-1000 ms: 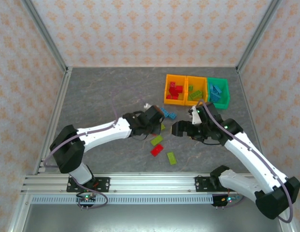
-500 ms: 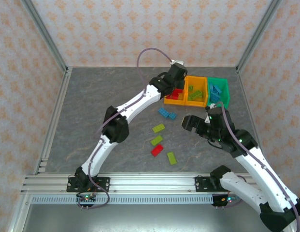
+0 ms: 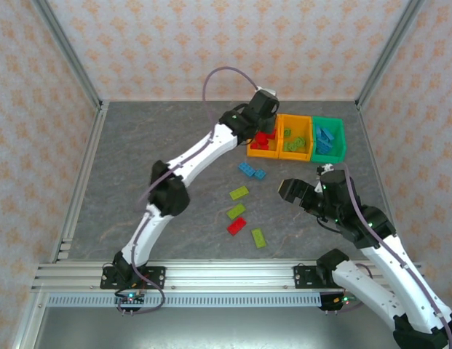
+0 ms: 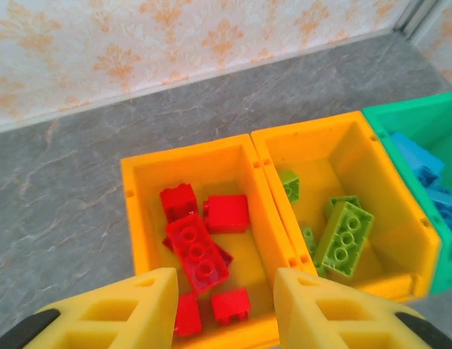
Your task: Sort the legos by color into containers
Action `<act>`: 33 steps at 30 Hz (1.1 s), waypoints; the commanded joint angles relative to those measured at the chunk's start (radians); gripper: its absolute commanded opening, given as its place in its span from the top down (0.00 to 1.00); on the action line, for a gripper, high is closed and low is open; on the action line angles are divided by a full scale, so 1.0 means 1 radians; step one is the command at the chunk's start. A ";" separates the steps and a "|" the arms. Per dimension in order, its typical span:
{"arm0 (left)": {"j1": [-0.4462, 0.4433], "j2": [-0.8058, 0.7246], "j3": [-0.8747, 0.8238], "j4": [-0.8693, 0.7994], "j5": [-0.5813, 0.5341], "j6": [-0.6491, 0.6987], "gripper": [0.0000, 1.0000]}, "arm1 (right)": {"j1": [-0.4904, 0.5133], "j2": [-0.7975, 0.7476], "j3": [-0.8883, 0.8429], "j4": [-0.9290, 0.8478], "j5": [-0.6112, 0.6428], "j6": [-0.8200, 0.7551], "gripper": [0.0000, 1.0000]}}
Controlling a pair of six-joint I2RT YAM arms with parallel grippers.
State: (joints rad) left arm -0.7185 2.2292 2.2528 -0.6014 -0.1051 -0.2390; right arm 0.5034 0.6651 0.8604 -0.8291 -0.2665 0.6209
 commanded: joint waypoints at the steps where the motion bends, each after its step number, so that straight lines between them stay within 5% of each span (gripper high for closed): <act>1: -0.063 -0.391 -0.367 0.217 -0.007 0.012 0.61 | 0.003 0.027 -0.034 0.029 -0.042 0.009 0.04; 6: -0.148 -0.892 -0.896 0.319 -0.047 0.079 0.62 | 0.062 0.132 -0.055 0.079 -0.091 0.003 0.07; 11: -0.174 -1.253 -1.107 0.128 -0.042 0.244 0.62 | 0.261 0.287 -0.040 0.116 -0.001 0.112 0.10; 15: -0.175 -1.456 -1.218 -0.017 -0.049 0.517 0.57 | 0.418 0.440 -0.069 0.251 0.044 0.336 0.11; 21: -0.174 -1.619 -1.507 0.073 -0.041 0.766 0.36 | 0.527 0.705 0.015 0.298 0.054 0.434 0.17; 26: -0.174 -1.645 -1.611 0.079 0.029 0.858 0.18 | 0.543 0.841 -0.017 0.440 -0.016 0.564 0.33; 33: -0.174 -1.725 -1.649 0.103 0.055 0.866 0.04 | 0.542 0.919 0.063 0.317 0.101 0.603 0.27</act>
State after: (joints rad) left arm -0.8932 0.5396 0.6247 -0.5282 -0.0666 0.5880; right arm 1.0428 1.5734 0.8806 -0.4454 -0.2523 1.1736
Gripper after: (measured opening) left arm 0.955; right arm 0.721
